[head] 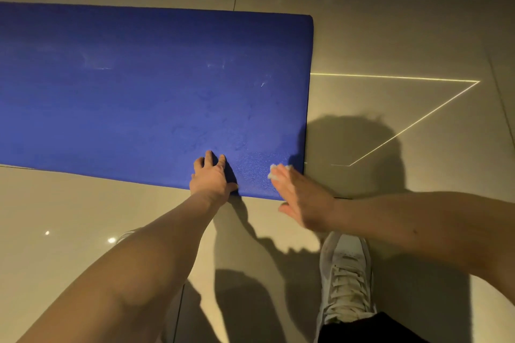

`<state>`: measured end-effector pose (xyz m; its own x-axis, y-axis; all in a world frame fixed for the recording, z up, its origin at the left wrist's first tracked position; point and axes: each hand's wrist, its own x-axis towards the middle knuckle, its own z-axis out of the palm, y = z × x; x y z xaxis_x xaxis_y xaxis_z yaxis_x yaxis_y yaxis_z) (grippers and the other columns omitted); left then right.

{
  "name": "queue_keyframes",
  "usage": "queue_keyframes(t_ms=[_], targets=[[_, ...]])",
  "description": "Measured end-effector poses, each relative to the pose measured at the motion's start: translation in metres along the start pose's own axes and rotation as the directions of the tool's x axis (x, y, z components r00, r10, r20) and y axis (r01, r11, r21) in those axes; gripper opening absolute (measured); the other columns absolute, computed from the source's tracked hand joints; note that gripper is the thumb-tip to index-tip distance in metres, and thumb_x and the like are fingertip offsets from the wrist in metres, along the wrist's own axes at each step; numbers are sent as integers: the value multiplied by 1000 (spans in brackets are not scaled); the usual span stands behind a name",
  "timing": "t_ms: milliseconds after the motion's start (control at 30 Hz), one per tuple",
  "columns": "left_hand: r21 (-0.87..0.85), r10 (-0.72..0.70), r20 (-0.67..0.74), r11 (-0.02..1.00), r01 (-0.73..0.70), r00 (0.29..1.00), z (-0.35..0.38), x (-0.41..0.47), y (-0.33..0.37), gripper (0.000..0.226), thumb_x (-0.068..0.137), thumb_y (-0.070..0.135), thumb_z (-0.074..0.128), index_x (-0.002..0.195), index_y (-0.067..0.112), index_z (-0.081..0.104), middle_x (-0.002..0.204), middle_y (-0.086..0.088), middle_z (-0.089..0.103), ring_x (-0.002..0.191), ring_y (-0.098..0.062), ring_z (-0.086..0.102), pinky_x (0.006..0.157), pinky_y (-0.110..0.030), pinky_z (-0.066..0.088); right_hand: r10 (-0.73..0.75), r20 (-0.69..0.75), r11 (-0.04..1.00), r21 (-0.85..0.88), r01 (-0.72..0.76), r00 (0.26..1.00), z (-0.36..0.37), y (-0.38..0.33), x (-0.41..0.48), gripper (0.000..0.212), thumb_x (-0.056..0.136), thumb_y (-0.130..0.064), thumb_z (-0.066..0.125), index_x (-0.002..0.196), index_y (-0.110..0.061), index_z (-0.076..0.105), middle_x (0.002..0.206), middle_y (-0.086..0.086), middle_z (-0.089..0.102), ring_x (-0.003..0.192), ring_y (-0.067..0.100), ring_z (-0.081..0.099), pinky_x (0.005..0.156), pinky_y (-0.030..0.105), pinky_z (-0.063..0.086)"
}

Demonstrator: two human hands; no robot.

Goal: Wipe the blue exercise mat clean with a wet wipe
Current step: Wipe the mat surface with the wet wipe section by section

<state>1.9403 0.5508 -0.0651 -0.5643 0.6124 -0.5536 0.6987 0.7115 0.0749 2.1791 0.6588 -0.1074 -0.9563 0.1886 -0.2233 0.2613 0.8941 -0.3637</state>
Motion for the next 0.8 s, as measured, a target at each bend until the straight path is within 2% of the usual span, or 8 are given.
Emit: queue_keyframes(t_ms=[133,233,400,467,533,633,733,800], targets=[[34,4,0,999,-4,1000,-3,1,1,88,87,50,71,157,31,21,163,3,6,148,-26,8,94,-45,49,-110,66,987,-111,117,992,2,11,-4,75,99,-39,59,156,1,32,165,17,25,155,32,16,127,44,14],[41,9,-1,999,-9,1000,-4,1,2,87,87,51,71,157,31,22,163,3,7,148,-26,9,93,-44,50,-35,24,996,-76,37,999,-16,28,27,74,100,-30,59,159,-2,24,168,14,18,156,28,12,128,38,7],[44,12,-1,999,-12,1000,-6,0,1,87,87,50,71,156,31,22,163,3,6,148,-26,8,95,-46,50,153,-75,971,-174,-164,985,-39,44,80,70,93,-31,72,147,5,45,157,22,40,148,41,32,120,50,29],[43,16,1,999,-16,1000,-5,0,0,87,87,51,71,157,31,22,163,3,6,148,-26,8,96,-46,49,140,-112,976,-154,-156,984,-33,43,83,71,95,-30,70,149,6,42,158,23,39,148,41,33,119,51,30],[44,16,4,999,-16,1000,-4,0,1,88,87,51,70,157,31,21,163,3,6,148,-26,8,96,-46,48,60,-100,985,-158,-75,993,-28,29,75,68,99,-25,61,155,3,33,162,19,32,151,37,27,121,50,26],[37,21,23,999,-21,1000,-4,1,1,88,88,51,69,158,31,19,164,2,5,148,-27,7,99,-46,46,9,-155,998,66,1,988,-27,1,52,60,95,-7,51,153,0,38,157,15,42,148,32,35,118,47,31],[65,51,4,997,-51,999,-8,0,2,83,88,49,67,156,28,26,163,-3,11,146,-30,13,114,-43,30,212,-188,892,437,-112,959,-40,-25,41,46,99,0,40,143,-2,52,140,19,57,132,33,52,110,47,43],[23,105,-96,994,-104,990,-7,-3,6,67,90,49,63,150,28,40,158,-2,29,140,-29,28,115,-40,29,368,-147,783,582,-221,918,-49,-35,40,47,102,0,44,147,-10,52,144,15,55,133,31,51,113,40,40]])
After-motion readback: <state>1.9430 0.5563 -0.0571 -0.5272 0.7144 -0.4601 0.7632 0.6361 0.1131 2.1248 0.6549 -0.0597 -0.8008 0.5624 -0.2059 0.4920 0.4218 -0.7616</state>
